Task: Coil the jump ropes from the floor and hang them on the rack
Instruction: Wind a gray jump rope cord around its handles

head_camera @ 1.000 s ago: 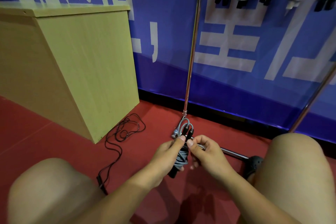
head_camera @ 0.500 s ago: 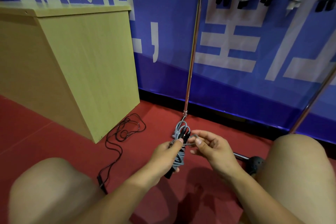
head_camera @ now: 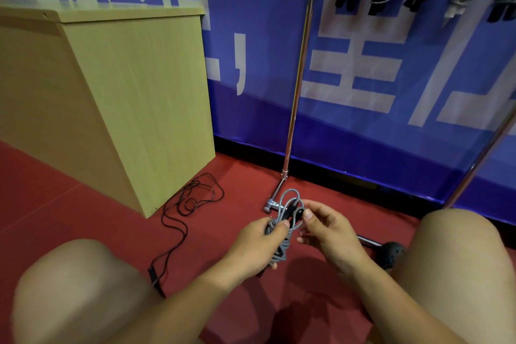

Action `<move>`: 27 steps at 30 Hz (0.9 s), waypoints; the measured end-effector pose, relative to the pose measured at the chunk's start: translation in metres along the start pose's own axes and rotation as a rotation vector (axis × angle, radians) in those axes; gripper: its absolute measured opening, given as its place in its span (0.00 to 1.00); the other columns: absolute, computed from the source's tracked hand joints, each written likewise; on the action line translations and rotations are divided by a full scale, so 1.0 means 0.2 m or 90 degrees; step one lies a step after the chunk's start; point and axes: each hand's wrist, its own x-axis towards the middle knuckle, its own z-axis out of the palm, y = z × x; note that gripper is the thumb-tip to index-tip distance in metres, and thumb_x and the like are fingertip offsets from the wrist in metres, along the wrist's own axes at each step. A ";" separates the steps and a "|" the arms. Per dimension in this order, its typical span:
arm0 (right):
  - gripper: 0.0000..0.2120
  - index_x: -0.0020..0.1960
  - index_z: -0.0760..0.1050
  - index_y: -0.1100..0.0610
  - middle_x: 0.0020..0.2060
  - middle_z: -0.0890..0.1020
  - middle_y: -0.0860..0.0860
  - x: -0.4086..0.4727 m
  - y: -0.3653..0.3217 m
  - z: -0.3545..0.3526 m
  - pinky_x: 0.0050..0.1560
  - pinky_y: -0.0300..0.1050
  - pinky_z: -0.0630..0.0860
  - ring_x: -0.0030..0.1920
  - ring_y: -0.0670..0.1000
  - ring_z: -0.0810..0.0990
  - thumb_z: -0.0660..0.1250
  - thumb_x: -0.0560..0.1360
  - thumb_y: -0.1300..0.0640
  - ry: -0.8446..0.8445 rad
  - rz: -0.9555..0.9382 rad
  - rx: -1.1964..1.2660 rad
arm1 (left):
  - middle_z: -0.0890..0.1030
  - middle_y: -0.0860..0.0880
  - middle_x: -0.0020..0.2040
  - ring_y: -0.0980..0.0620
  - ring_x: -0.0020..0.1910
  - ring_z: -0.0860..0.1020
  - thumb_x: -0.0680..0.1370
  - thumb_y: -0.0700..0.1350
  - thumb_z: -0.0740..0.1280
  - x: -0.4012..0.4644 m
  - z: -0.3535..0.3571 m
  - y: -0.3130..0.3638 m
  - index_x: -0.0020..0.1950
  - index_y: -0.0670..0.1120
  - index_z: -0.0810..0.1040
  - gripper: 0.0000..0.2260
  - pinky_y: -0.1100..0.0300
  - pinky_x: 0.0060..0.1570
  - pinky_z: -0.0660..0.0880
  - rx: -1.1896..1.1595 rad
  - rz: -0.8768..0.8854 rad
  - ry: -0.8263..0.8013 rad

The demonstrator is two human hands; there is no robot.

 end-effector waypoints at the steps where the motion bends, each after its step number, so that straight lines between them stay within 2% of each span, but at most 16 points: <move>1: 0.13 0.58 0.79 0.60 0.40 0.80 0.55 0.00 0.00 0.00 0.38 0.44 0.80 0.35 0.49 0.76 0.67 0.75 0.57 -0.021 0.011 0.003 | 0.79 0.46 0.35 0.48 0.30 0.80 0.80 0.57 0.64 0.00 0.00 0.01 0.46 0.42 0.77 0.18 0.51 0.36 0.81 0.002 -0.001 -0.011; 5: 0.15 0.54 0.78 0.63 0.38 0.80 0.55 -0.01 0.00 0.00 0.37 0.43 0.78 0.34 0.48 0.74 0.67 0.73 0.54 -0.057 0.023 0.029 | 0.80 0.45 0.37 0.46 0.32 0.81 0.80 0.57 0.63 -0.02 -0.01 0.01 0.49 0.40 0.77 0.19 0.48 0.38 0.81 0.013 0.000 -0.051; 10: 0.10 0.45 0.74 0.61 0.33 0.77 0.60 0.00 0.02 -0.01 0.34 0.45 0.77 0.29 0.51 0.74 0.69 0.72 0.55 -0.016 -0.013 0.010 | 0.82 0.45 0.38 0.45 0.32 0.81 0.81 0.55 0.64 -0.03 0.01 0.01 0.50 0.44 0.77 0.13 0.48 0.37 0.81 0.024 0.035 -0.072; 14: 0.05 0.44 0.74 0.63 0.30 0.77 0.58 0.01 0.03 -0.03 0.33 0.45 0.78 0.27 0.51 0.76 0.66 0.77 0.62 0.007 -0.066 -0.056 | 0.84 0.45 0.45 0.47 0.37 0.82 0.81 0.56 0.63 -0.03 0.01 0.01 0.53 0.52 0.78 0.09 0.51 0.36 0.82 -0.001 0.062 -0.093; 16: 0.06 0.43 0.73 0.64 0.29 0.78 0.58 0.02 0.03 -0.03 0.33 0.44 0.78 0.27 0.51 0.76 0.66 0.78 0.64 0.027 -0.086 -0.088 | 0.84 0.48 0.43 0.47 0.37 0.82 0.80 0.58 0.64 -0.03 0.02 0.01 0.51 0.55 0.78 0.09 0.52 0.37 0.81 -0.028 0.052 -0.107; 18: 0.08 0.42 0.72 0.63 0.30 0.78 0.57 0.03 0.04 -0.04 0.33 0.46 0.78 0.29 0.53 0.77 0.67 0.77 0.62 0.040 -0.094 -0.106 | 0.83 0.49 0.40 0.45 0.37 0.83 0.79 0.61 0.64 -0.04 0.02 0.01 0.50 0.57 0.77 0.09 0.52 0.38 0.79 -0.042 0.040 -0.126; 20: 0.11 0.41 0.71 0.62 0.32 0.77 0.58 0.03 0.05 -0.05 0.36 0.50 0.77 0.32 0.56 0.77 0.69 0.75 0.56 0.043 -0.093 -0.118 | 0.83 0.48 0.42 0.44 0.41 0.84 0.79 0.61 0.65 -0.04 0.01 0.01 0.53 0.54 0.77 0.12 0.50 0.39 0.80 -0.040 0.035 -0.139; 24: 0.15 0.41 0.69 0.62 0.32 0.78 0.57 0.02 0.06 -0.04 0.37 0.52 0.77 0.32 0.56 0.78 0.70 0.72 0.52 0.033 -0.101 -0.142 | 0.83 0.47 0.45 0.51 0.44 0.81 0.78 0.60 0.65 -0.03 -0.01 0.01 0.55 0.48 0.77 0.16 0.41 0.52 0.78 -0.019 0.043 -0.128; 27: 0.15 0.42 0.69 0.62 0.33 0.78 0.59 0.01 0.04 -0.03 0.35 0.50 0.79 0.30 0.56 0.78 0.70 0.72 0.53 0.023 -0.094 -0.132 | 0.83 0.42 0.51 0.53 0.47 0.80 0.78 0.58 0.66 -0.03 -0.01 0.02 0.56 0.46 0.78 0.16 0.44 0.56 0.78 -0.027 0.051 -0.126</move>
